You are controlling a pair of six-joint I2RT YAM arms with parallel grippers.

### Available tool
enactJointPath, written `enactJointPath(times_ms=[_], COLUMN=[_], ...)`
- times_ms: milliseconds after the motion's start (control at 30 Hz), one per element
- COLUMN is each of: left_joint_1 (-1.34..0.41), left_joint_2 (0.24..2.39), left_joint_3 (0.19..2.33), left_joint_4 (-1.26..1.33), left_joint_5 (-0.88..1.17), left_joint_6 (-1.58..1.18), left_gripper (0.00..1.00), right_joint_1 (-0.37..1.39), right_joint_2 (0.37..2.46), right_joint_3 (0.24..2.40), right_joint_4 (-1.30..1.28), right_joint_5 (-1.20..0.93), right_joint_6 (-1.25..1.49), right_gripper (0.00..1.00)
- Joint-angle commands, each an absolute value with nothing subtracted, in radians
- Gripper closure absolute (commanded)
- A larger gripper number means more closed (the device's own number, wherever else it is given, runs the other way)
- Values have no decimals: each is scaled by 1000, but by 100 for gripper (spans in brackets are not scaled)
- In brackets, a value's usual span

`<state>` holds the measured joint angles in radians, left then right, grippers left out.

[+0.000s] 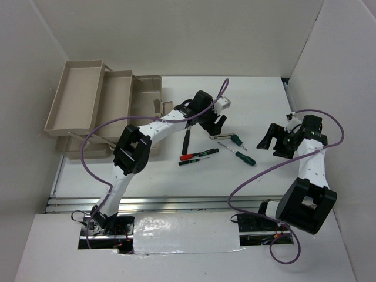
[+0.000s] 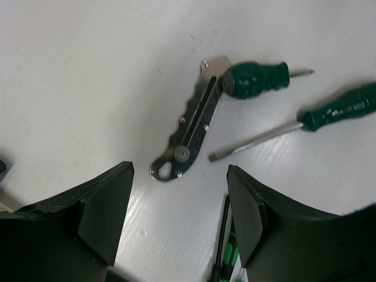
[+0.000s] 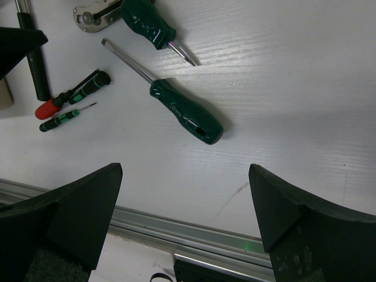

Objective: Sort the tools into containers

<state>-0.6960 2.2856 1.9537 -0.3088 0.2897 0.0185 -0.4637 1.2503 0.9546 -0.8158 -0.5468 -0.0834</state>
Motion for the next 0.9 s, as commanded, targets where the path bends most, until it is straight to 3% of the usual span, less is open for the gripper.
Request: enactJointPath(times_ms=[0, 133, 300, 433, 867], left_joint_1=[-713, -729, -735, -735, -744], left_joint_2=[2345, 2382, 2410, 2425, 2464], left_joint_3=[2025, 2040, 2051, 2051, 2066], left_joint_4=[-316, -318, -314, -310, -299], left_joint_5=[235, 213, 207, 196, 196], left_joint_6=[21, 32, 29, 29, 34], left_gripper=[24, 25, 36, 40, 44], right_joint_1=[-466, -465, -466, -466, -466], right_joint_2=[1259, 1266, 1270, 1270, 1275], right_joint_3=[989, 994, 991, 992, 991], right_joint_4=[-813, -818, -818, -819, -821], right_joint_5=[-566, -565, -566, -568, -569], right_joint_6=[-92, -95, -95, -97, -100], right_gripper=[4, 4, 4, 4, 4])
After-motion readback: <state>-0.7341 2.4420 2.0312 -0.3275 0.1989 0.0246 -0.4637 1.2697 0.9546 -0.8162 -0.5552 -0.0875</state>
